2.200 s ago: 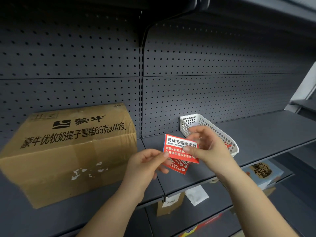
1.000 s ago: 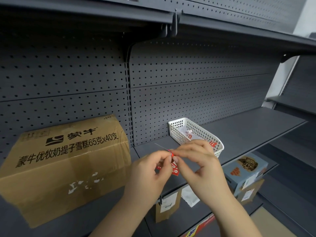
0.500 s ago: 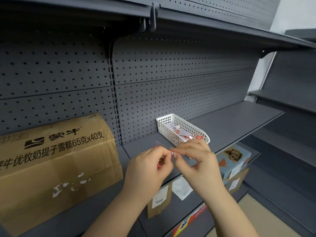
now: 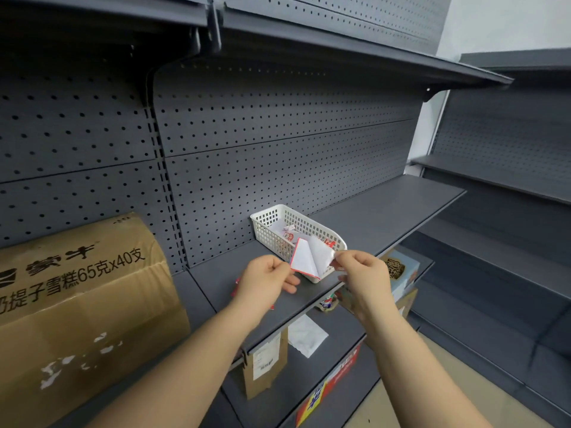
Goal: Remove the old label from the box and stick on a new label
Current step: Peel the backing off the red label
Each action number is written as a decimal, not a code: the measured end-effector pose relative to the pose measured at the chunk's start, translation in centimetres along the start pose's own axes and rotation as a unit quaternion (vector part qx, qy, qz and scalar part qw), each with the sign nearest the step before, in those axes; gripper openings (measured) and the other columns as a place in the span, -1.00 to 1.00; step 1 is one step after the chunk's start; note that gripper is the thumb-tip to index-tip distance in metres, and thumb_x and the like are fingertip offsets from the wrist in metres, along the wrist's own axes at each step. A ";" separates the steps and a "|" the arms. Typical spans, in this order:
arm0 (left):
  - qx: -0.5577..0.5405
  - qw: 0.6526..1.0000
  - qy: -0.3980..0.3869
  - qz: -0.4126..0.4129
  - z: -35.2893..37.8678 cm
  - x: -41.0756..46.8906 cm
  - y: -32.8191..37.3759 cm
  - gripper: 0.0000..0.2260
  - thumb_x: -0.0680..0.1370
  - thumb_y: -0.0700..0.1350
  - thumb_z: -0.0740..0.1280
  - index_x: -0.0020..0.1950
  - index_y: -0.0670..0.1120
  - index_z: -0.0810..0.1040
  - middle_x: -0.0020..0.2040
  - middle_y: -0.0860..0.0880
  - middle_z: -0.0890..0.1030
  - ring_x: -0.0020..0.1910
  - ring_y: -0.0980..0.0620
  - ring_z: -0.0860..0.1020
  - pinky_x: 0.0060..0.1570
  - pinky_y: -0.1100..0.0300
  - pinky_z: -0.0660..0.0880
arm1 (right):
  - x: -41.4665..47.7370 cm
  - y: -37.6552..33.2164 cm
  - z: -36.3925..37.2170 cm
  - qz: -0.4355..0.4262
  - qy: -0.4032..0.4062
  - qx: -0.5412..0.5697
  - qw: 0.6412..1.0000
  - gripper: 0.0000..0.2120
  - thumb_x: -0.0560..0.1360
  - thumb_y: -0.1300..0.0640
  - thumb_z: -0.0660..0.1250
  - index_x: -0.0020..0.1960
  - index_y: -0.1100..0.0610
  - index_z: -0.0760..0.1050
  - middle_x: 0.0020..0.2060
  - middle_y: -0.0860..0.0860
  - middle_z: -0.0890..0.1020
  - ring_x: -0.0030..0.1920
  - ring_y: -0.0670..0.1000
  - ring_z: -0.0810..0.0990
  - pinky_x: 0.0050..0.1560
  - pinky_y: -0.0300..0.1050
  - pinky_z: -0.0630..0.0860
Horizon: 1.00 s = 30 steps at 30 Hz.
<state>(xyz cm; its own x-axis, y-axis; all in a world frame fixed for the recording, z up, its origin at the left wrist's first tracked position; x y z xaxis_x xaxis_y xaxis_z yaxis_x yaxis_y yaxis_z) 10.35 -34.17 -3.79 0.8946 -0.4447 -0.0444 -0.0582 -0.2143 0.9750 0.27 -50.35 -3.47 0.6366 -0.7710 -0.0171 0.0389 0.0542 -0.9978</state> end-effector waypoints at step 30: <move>0.076 0.994 0.050 -0.068 1.3 12.1 -0.9 -0.71 0.58 -0.21 0.30 0.30 -0.20 0.52 -0.33 -0.13 0.62 -0.48 -0.03 0.51 -0.45 0.21 0.46 | -0.7 3.8 -12.2 0.044 0.146 0.184 0.971 -0.86 0.48 0.23 0.32 -0.16 0.30 0.58 -0.37 0.08 0.51 -0.38 -0.02 0.42 -0.23 -0.09 0.32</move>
<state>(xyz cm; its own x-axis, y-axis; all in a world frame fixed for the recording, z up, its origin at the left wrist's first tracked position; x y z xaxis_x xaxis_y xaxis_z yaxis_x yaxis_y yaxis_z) 20.67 -40.55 -5.48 0.9378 -0.3161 -0.1435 0.0059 -0.3988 0.9170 -9.43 -57.39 -8.00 0.4059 -0.8975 -0.1726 0.3013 0.3097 -0.9018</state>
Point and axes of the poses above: each hand's wrist, its own x-axis towards the middle knuckle, its own z-axis out of the palm, y = z × x, the point moved 7 cm from there along x, towards the middle knuckle
